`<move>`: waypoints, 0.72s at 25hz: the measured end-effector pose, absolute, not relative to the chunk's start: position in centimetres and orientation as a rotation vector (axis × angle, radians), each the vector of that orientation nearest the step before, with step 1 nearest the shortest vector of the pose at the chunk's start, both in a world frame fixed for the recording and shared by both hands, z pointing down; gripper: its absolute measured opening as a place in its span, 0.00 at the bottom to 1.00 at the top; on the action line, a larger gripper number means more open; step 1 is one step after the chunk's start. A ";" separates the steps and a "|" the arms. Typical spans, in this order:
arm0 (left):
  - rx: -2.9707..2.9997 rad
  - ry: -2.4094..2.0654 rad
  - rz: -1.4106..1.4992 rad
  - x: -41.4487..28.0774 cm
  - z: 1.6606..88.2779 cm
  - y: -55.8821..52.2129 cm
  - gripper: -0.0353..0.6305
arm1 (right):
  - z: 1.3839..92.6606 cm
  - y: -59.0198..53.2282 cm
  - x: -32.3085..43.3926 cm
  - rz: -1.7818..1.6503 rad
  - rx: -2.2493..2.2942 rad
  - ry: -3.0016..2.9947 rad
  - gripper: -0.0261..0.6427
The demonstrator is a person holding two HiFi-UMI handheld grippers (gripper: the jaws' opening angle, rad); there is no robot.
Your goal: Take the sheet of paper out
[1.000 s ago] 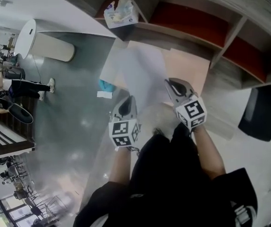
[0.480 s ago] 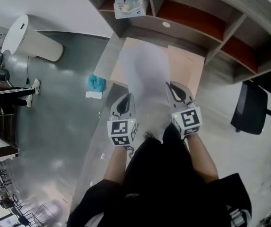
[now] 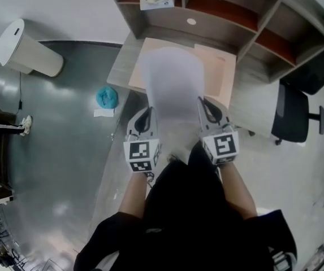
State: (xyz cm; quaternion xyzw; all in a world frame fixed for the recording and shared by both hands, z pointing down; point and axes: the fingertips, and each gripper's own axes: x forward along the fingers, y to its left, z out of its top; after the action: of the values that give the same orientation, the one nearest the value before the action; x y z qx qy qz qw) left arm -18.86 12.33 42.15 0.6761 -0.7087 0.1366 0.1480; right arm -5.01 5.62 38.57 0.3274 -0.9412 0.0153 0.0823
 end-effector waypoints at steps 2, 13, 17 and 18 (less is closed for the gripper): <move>1.972 -2.027 0.389 -18.8 41.9 13.2 0.12 | 38.4 6.9 -4.5 0.034 1.016 -2.792 0.06; 2.008 -2.019 0.333 -18.4 40.9 15.4 0.12 | 36.9 9.7 -4.6 -0.039 1.043 -2.753 0.06; 2.012 -2.031 0.321 -18.5 40.4 15.2 0.12 | 36.2 10.0 -4.9 -0.058 1.038 -2.752 0.06; 2.015 -2.031 0.318 -18.4 40.4 15.1 0.12 | 36.2 10.0 -5.1 -0.061 1.037 -2.753 0.06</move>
State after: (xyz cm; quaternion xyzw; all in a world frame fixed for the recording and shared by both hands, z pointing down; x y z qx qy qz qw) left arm -18.43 15.10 40.37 0.6939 -0.6995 0.1095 0.1309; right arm -5.08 10.03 36.19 0.3506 -0.9310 -0.0207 0.0995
